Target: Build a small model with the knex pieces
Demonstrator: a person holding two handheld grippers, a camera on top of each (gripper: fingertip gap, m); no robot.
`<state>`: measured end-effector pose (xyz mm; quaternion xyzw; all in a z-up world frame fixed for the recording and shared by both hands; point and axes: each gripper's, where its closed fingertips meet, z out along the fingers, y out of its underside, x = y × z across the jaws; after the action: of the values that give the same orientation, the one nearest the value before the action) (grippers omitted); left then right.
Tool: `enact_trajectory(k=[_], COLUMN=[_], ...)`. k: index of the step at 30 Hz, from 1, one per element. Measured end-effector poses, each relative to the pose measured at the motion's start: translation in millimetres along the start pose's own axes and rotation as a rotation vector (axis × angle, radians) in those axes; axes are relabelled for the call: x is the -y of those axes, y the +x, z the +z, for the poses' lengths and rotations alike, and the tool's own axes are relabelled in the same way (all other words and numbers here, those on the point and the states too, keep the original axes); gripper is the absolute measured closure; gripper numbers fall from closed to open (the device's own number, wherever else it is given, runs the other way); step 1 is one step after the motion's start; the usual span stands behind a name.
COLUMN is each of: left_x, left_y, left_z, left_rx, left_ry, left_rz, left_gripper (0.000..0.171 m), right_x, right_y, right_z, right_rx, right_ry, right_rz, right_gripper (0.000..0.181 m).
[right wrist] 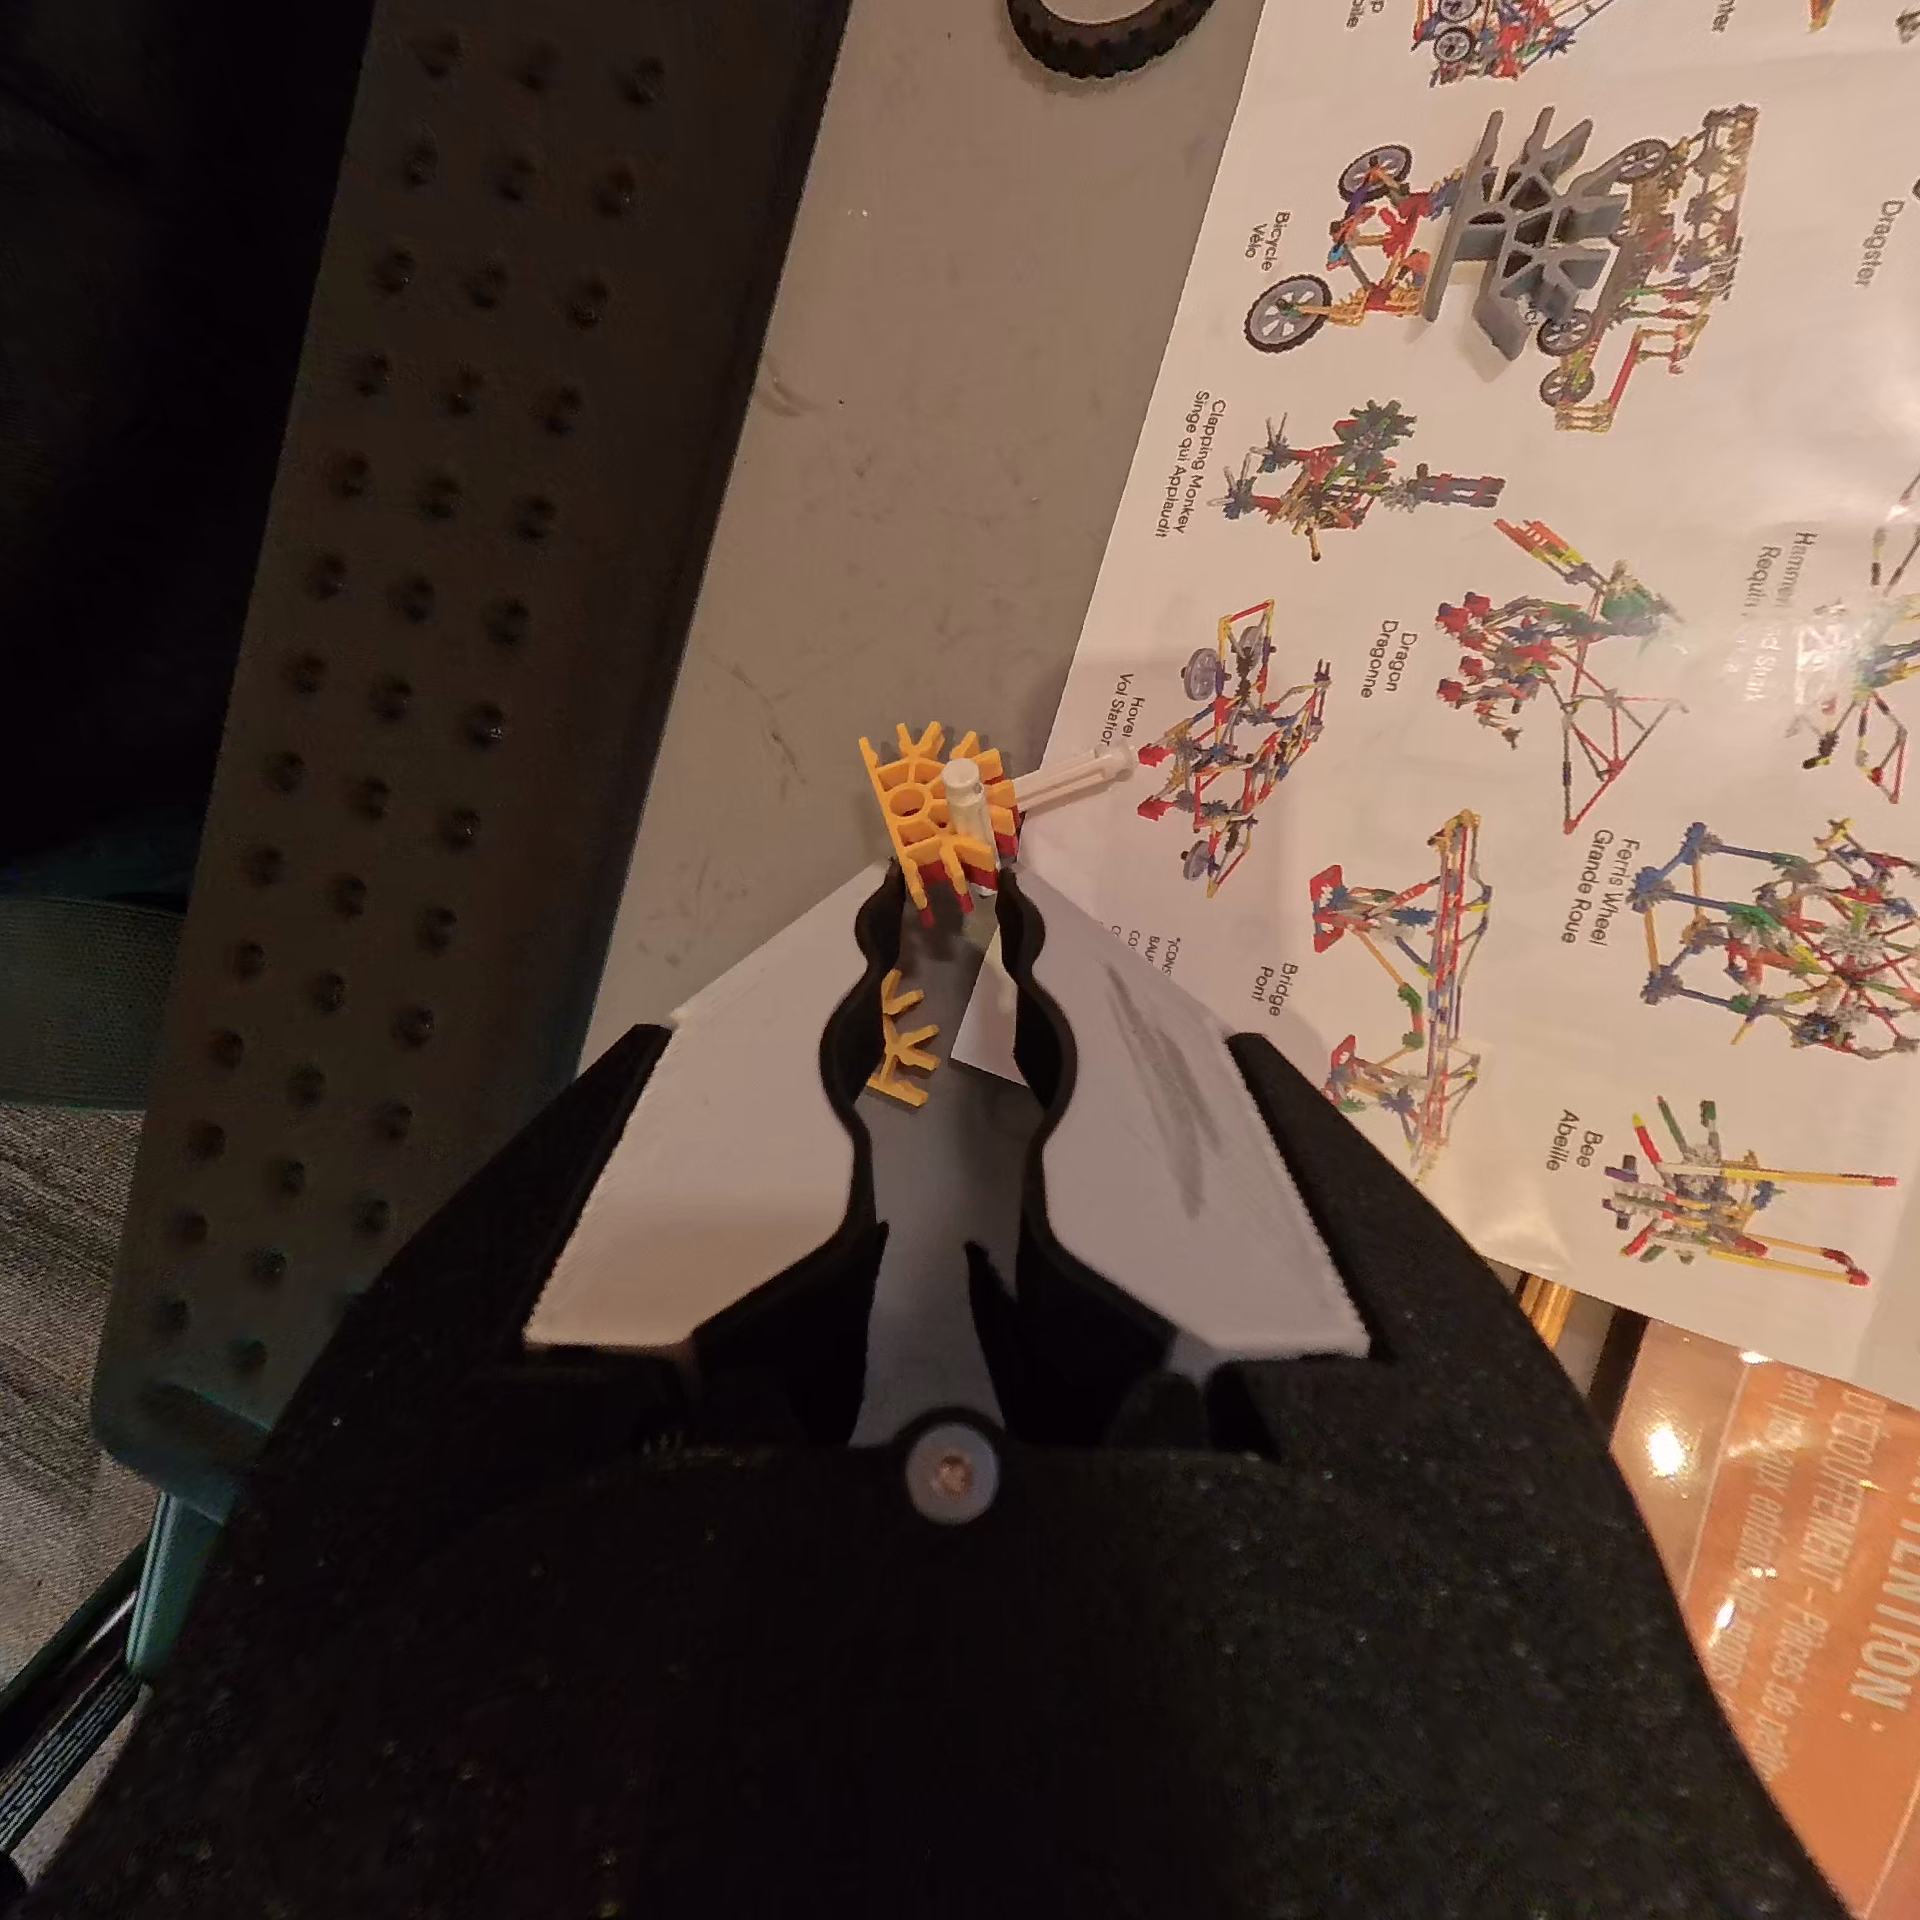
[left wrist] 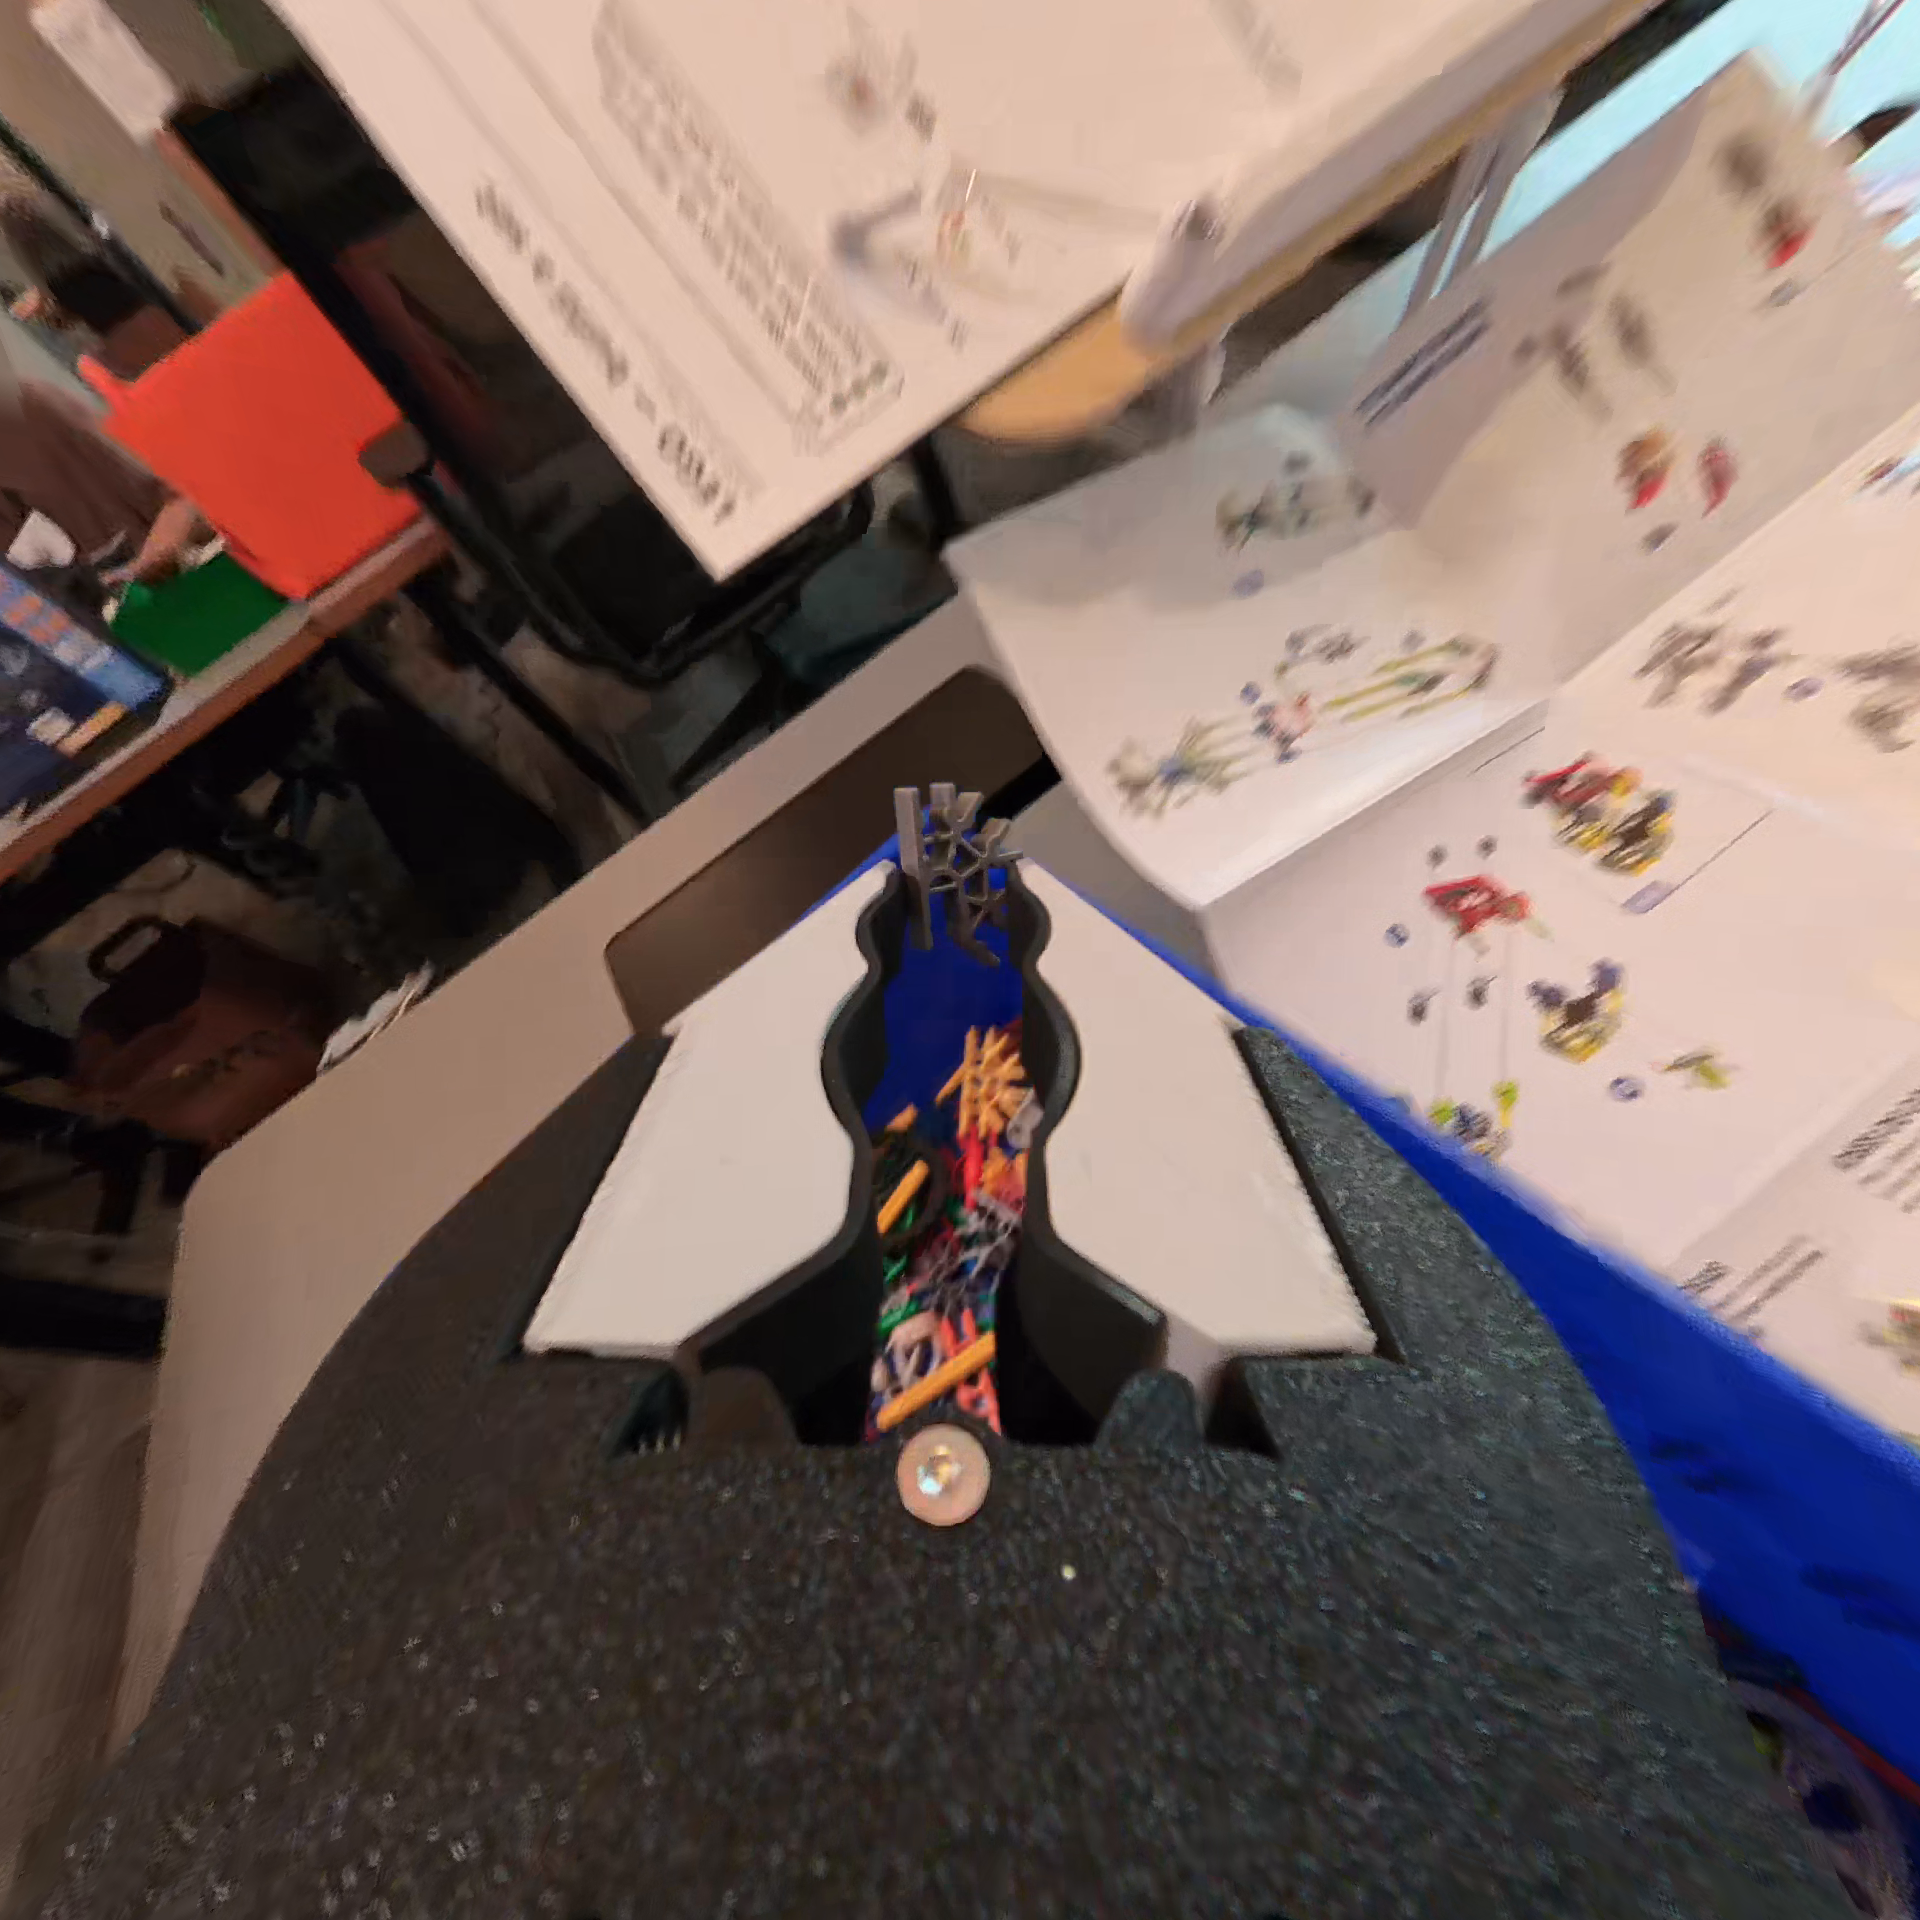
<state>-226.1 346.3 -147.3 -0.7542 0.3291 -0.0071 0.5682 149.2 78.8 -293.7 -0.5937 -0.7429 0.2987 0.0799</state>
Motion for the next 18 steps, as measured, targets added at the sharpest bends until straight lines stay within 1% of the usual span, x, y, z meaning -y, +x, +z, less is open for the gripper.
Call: enact_trajectory(k=[2,4,6,9,11,14,16,18], left_x=[21.1,41.2,55.8,67.4,67.7,64.3,63.6,66.4], left_y=[20.2,38.1,44.5,42.7,41.5,45.9,58.4,80.5], left_z=[-7.6,-17.8,-27.6,-39.2,-41.5,-38.1,-33.8,-30.7], left_rx=[-0.123,-0.263,-0.363,-0.434,-0.449,-0.445,-0.443,-0.466], left_ry=[0.103,0.214,0.293,0.373,0.387,0.355,0.312,0.272], left_rz=[-0.033,-0.123,-0.217,-0.303,-0.324,-0.3,-0.232,-0.145], left_gripper=[0.153,0.153,0.154,0.153,0.153,0.153,0.153,0.153], right_x=[0.1,0.5,0.8,1.2,1.0,0.7,1.0,0.9], right_y=[-0.3,-0.6,-0.7,-0.8,-0.8,-0.6,-0.6,-0.5], right_z=[0.1,-0.1,-0.3,-0.7,-0.6,-0.5,-0.8,-0.9], right_rx=[0.001,0.0,-0.001,-0.001,-0.001,-0.001,-0.002,-0.002], right_ry=[0.0,0.0,0.001,0.002,0.001,0.001,0.002,0.002], right_rz=[-0.001,-0.003,-0.004,-0.005,-0.005,-0.005,-0.004,-0.005], right_gripper=[0.164,0.164,0.164,0.164,0.164,0.164,0.164,0.164])
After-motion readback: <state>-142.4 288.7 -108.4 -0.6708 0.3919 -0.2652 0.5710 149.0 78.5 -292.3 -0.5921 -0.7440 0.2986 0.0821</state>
